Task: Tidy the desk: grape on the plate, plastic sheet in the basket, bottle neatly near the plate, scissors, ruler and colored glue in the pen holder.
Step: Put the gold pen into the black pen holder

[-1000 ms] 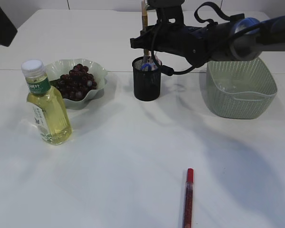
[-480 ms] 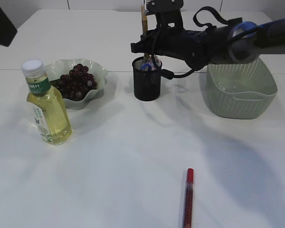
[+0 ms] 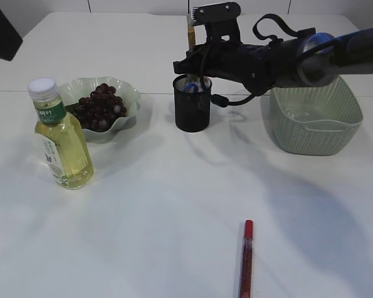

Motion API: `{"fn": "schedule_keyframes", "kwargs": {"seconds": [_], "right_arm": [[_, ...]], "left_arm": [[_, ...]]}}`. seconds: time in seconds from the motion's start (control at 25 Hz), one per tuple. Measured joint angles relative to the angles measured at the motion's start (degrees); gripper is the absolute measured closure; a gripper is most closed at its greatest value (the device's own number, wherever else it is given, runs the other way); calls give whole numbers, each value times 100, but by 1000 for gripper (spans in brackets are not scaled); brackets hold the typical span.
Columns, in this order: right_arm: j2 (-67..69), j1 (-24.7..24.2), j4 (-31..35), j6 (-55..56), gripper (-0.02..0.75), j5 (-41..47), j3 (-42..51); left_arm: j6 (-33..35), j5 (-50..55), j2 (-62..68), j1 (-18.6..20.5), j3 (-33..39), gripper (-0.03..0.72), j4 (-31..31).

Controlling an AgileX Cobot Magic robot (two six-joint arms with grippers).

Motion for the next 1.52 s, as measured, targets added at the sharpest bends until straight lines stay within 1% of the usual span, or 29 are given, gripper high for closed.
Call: {"fn": "schedule_keyframes", "kwargs": {"seconds": [0.36, 0.6, 0.72, 0.92, 1.04, 1.16, 1.4, 1.52], "right_arm": [[0, -10, 0, -10, 575, 33, 0], [0, -10, 0, -10, 490, 33, 0], [0, -10, 0, -10, 472, 33, 0], [0, -10, 0, -10, 467, 158, 0], [-174, -10, 11, 29, 466, 555, 0], [-553, -10, 59, 203, 466, 1188, 0], [-1551, -10, 331, 376, 462, 3093, -11], [-1987, -10, 566, 388, 462, 4322, -11]], "left_arm": [[0, 0, 0, 0, 0, 379, 0], [0, 0, 0, 0, 0, 379, 0], [0, 0, 0, 0, 0, 379, 0], [0, 0, 0, 0, 0, 379, 0], [0, 0, 0, 0, 0, 379, 0], [0, 0, 0, 0, 0, 379, 22], [0, 0, 0, 0, 0, 379, 56], [0, 0, 0, 0, 0, 379, 58]]}}
